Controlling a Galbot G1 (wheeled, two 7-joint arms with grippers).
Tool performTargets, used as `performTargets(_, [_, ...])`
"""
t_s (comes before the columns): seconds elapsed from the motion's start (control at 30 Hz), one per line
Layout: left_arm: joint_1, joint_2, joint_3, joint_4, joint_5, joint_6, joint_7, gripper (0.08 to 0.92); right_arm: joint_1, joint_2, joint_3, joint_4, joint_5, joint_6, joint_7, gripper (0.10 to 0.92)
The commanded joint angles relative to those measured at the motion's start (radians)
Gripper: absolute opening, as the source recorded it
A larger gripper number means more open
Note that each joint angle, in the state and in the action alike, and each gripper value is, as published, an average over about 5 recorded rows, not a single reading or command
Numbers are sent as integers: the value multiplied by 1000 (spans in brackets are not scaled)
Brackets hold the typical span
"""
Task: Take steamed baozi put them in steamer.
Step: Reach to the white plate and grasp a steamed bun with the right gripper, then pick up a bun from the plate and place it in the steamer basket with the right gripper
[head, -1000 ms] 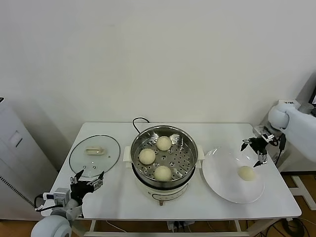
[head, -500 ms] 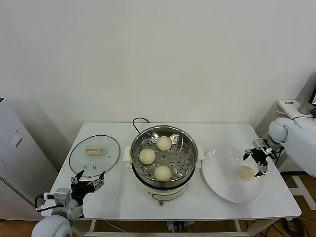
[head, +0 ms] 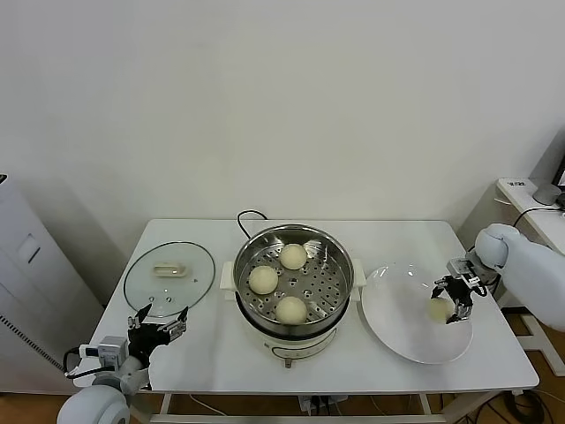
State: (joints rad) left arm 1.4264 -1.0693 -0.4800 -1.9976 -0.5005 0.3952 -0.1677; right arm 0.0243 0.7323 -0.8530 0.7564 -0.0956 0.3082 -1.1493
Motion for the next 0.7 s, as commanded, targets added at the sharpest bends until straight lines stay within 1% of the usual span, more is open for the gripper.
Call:
performTargets(0.03, [1, -1, 0, -3, 0, 2, -1, 823, -21, 5, 27, -6, 3, -9, -4, 556])
performTargets(0.1, [1, -1, 0, -4, 0, 2, -1, 823, -11, -2, 12, 3, 23, -19, -14, 500])
performTargets(0.2, [1, -3, 0, -5, 1, 4, -2, 823, 31, -32, -55, 50, 82, -50, -28, 452])
performTargets(0.33, [3, -6, -1, -8, 2, 6, -3, 823, 181, -101, -244, 173, 217, -129, -40, 442])
performTargets(0.4, [5, -6, -2, -10, 3, 7, -4, 823, 298, -135, -363, 253, 293, -177, -39, 441])
performTargets(0.5, [7, -8, -4, -14, 4, 8, -5, 823, 510, -171, -571, 391, 444, -261, -33, 441])
performTargets(0.57, [9, -9, -5, -17, 4, 9, -6, 823, 644, -178, -687, 465, 534, -309, -27, 441])
performTargets(0.7, [15, -11, -2, -21, 8, 8, -5, 823, 830, -164, -843, 572, 633, -373, 1, 441])
